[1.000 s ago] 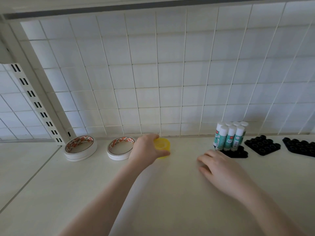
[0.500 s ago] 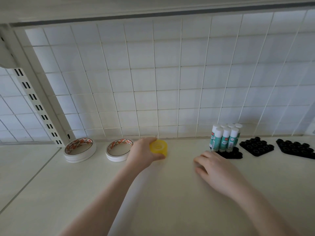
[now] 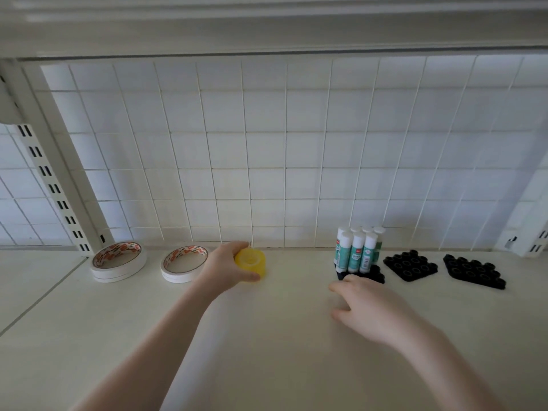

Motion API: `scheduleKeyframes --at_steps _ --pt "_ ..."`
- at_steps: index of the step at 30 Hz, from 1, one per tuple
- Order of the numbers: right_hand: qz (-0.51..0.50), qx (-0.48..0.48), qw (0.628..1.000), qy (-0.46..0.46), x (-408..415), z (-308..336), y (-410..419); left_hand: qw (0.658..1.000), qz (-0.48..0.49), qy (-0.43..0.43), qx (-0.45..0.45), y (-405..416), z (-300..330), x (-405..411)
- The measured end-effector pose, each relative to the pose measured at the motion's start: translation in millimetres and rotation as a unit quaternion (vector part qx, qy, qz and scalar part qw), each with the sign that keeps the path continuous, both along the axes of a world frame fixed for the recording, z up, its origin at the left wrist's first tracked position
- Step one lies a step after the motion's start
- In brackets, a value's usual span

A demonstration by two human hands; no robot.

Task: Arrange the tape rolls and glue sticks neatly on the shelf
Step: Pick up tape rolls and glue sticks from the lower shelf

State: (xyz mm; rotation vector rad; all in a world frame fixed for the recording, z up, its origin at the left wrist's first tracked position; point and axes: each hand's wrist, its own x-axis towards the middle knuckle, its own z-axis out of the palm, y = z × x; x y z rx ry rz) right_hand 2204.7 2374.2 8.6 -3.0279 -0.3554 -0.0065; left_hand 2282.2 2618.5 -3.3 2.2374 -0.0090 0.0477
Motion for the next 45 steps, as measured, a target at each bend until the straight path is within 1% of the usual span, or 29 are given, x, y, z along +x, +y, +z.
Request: scheduleKeyframes --at_steps 2,5,9,15,18,21,23,27,28,32,37,40,43,45 --pt "-0.010 0.003 1.000 -0.025 -6 -1 -14 1.000 0.004 -0.006 0.019 -4 1 -5" --pt "-0.029 0.008 0.997 -0.064 -14 -4 -32 0.993 0.024 -0.049 0.107 -14 7 -21" --pt "-0.053 0.021 0.994 -0.096 -28 -9 -49 0.971 0.039 -0.120 0.205 -27 18 -54" --pt "-0.093 0.001 0.983 -0.157 -71 -11 -67 0.953 0.021 -0.177 0.246 -52 24 -109" --pt "-0.145 -0.004 0.972 -0.184 -99 -11 -75 0.952 -0.002 -0.184 0.246 -69 23 -132" --pt "-0.206 -0.004 0.963 -0.172 -124 -12 -85 0.951 -0.029 -0.200 0.236 -87 21 -153" --pt "-0.235 -0.001 0.954 -0.189 -140 -17 -100 0.951 -0.050 -0.200 0.233 -103 18 -165" --pt "-0.264 -0.021 0.947 -0.183 -173 -10 -127 0.952 -0.085 -0.193 0.224 -136 18 -181" --pt "-0.265 -0.021 0.944 -0.196 -181 -10 -138 0.952 -0.093 -0.191 0.221 -147 19 -185" --pt "-0.289 0.009 0.931 -0.224 -208 -11 -187 0.948 -0.121 -0.202 0.214 -202 25 -197" --pt "-0.321 0.019 0.917 -0.236 -237 -13 -274 0.942 -0.156 -0.212 0.207 -294 22 -212" --pt "-0.324 0.008 0.915 -0.239 -255 -15 -343 0.942 -0.161 -0.219 0.194 -367 18 -224" --pt "-0.315 0.025 0.913 -0.259 -269 -17 -425 0.948 -0.158 -0.212 0.176 -445 18 -238" --pt "-0.319 0.033 0.914 -0.249 -277 -13 -471 0.949 -0.166 -0.206 0.172 -491 19 -246"
